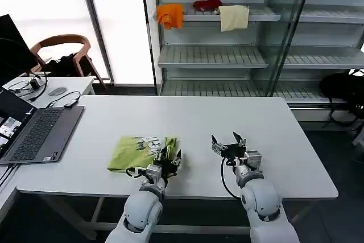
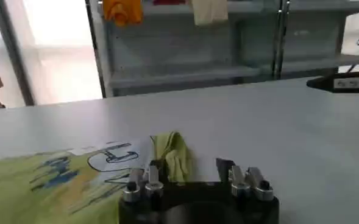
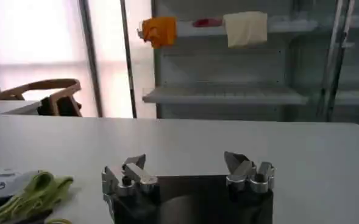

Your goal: Fold and organize the clothes.

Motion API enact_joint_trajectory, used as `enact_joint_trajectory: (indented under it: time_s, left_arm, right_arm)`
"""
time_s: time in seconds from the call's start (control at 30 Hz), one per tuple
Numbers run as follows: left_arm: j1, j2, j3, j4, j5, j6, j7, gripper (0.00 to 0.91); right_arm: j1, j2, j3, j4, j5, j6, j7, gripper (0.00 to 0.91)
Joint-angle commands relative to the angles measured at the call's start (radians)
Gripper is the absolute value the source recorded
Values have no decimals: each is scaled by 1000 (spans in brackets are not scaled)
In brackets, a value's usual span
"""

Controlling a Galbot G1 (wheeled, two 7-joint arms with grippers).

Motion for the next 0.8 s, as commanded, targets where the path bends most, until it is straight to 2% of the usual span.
enact_joint_trajectory:
  time_s: [0.03, 0.1, 0.2, 0.27, 0.43, 0.53, 0.6, 0.8]
  left_arm:
    - [10, -17, -11, -53, -75, -81, 31, 907]
    - [11, -4, -37, -98, -127, -81, 40, 907]
    - [12, 55, -122, -190, -236, -79, 62, 907]
    - [13, 108, -232, -252, -299, -72, 87, 907]
    - [43, 269, -459, -217, -393, -38, 174, 907]
    - [64, 320, -509, -165, -437, -28, 189, 907]
    - [77, 321, -507, -141, -441, -20, 189, 907]
    - [72, 256, -447, -75, -380, -9, 180, 907]
  right_arm:
    - [2, 2, 0, -4, -2, 1, 1, 907]
    - [4, 2, -1, -5, -2, 1, 1, 907]
    - [10, 3, -1, -7, 0, 1, 1, 907]
    - [14, 0, 1, -8, 1, 1, -1, 907]
    - [15, -1, 3, -15, 2, 7, -3, 907]
    - [16, 0, 3, -19, 1, 10, -4, 907]
    - [16, 1, 4, -23, 1, 14, -4, 907]
    - [17, 4, 4, -28, -2, 15, -2, 907]
